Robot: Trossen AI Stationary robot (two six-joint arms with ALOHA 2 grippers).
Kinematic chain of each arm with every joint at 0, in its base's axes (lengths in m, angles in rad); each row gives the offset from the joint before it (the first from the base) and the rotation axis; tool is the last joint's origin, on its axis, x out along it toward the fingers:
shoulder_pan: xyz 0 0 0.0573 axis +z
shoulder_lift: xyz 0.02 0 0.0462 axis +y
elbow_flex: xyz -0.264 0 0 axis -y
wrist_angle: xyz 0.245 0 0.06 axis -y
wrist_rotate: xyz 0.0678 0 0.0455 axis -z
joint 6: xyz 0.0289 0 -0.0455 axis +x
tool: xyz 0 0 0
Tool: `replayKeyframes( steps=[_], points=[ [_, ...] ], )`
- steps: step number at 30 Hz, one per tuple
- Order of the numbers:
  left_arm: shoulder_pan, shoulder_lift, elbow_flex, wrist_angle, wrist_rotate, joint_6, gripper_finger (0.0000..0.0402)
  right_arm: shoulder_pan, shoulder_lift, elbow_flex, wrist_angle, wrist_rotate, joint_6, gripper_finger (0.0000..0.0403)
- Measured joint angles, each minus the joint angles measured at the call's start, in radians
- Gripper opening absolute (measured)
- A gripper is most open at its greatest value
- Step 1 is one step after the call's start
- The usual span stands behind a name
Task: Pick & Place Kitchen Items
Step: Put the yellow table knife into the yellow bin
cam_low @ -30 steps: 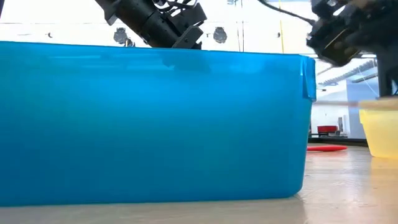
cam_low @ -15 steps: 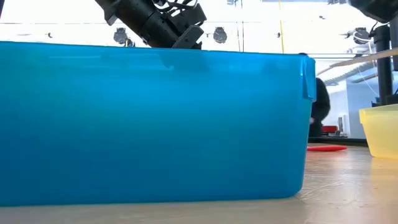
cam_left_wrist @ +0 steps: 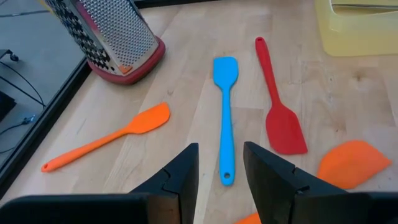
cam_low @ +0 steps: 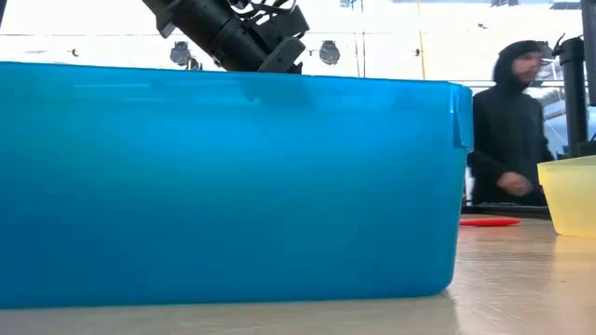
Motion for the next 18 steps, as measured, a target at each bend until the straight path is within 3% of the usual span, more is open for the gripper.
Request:
replayKeyframes(
  steps=[11, 18],
  points=[
    [0.000, 0.000, 0.000, 0.001, 0.000, -0.019, 0.0131, -0.016, 0.000, -0.269, 0.261, 0.000, -0.023, 0.0061],
    [0.000, 0.000, 0.000, 0.002, 0.000, -0.037, 0.0131, -0.040, -0.003, -0.334, 0.421, -0.011, -0.040, 0.0061]
  ],
)
